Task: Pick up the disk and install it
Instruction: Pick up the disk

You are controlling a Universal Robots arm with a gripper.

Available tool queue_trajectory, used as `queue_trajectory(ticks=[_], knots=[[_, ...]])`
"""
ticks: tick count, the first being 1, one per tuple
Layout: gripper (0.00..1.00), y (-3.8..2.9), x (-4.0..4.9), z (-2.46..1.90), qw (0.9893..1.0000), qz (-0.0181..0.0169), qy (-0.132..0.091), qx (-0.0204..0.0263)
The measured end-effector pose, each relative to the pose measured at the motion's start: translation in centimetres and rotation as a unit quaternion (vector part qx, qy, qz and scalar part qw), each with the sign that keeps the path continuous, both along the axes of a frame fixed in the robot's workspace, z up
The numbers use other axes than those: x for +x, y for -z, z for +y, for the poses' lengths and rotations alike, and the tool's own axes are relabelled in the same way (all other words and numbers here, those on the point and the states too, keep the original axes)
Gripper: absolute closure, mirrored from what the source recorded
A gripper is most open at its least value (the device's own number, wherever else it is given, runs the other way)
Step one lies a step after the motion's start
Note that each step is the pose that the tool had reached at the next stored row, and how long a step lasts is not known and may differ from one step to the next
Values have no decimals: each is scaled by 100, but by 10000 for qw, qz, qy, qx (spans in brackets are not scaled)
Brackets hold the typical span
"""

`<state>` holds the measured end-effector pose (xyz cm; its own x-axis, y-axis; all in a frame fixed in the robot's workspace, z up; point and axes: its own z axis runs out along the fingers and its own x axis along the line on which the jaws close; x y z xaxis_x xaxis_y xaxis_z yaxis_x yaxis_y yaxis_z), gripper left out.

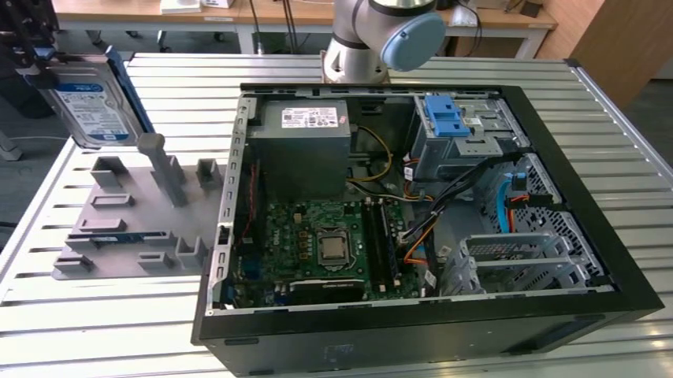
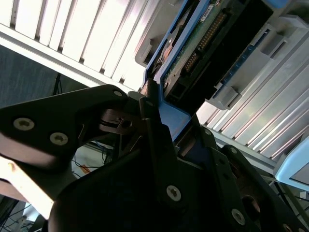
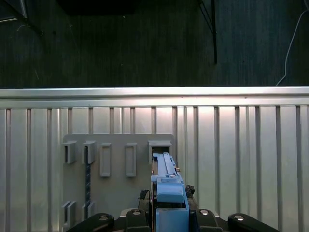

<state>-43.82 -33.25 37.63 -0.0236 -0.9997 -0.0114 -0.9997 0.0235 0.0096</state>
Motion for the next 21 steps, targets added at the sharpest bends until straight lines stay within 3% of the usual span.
queue_trajectory(ticks=[21], knots=[[64, -159, 0, 0, 10000, 1, 0, 0]])
